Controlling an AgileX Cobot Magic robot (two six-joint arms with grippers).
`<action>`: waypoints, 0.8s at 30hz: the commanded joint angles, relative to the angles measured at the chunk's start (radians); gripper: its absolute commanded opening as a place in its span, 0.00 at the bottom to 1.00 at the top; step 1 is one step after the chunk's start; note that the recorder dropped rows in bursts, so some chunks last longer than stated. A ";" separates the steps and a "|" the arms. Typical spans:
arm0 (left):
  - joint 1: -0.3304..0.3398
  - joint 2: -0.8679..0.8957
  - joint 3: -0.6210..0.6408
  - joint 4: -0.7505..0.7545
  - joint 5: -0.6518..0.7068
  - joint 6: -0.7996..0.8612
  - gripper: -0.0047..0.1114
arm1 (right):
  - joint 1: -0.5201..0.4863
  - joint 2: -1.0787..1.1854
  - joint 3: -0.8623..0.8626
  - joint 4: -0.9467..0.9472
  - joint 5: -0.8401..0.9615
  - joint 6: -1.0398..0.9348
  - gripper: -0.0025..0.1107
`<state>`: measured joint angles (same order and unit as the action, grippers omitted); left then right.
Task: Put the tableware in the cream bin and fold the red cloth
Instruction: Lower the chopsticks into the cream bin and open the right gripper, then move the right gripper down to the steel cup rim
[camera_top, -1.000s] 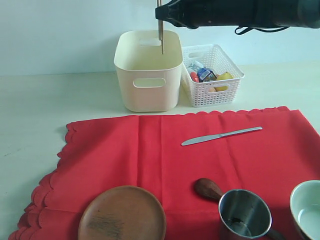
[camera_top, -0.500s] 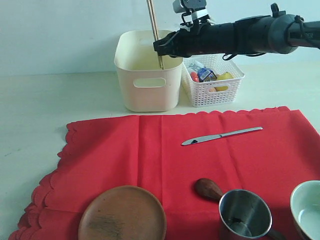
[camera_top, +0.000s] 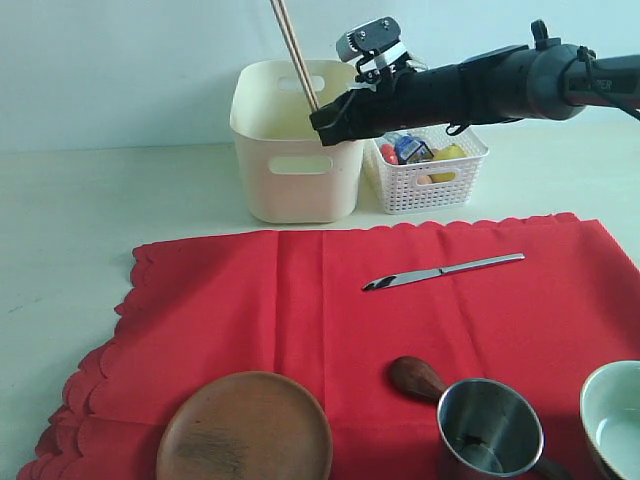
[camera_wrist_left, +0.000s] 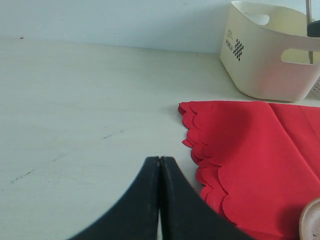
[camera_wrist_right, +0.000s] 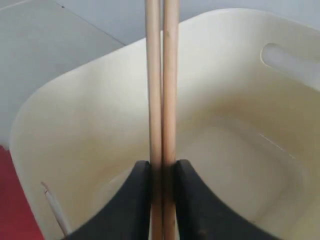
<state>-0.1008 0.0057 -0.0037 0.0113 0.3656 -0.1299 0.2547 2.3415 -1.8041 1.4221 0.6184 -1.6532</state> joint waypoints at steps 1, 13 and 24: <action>0.003 -0.006 0.004 0.002 -0.008 -0.002 0.04 | 0.002 0.010 0.001 -0.029 0.000 0.003 0.25; 0.003 -0.006 0.004 0.002 -0.008 -0.002 0.04 | 0.002 -0.088 0.001 -0.045 -0.007 0.157 0.56; 0.003 -0.006 0.004 0.002 -0.008 -0.002 0.04 | 0.002 -0.300 0.001 -0.710 0.124 0.883 0.55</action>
<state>-0.1008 0.0057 -0.0037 0.0113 0.3656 -0.1299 0.2547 2.0946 -1.8041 0.9501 0.6751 -0.9815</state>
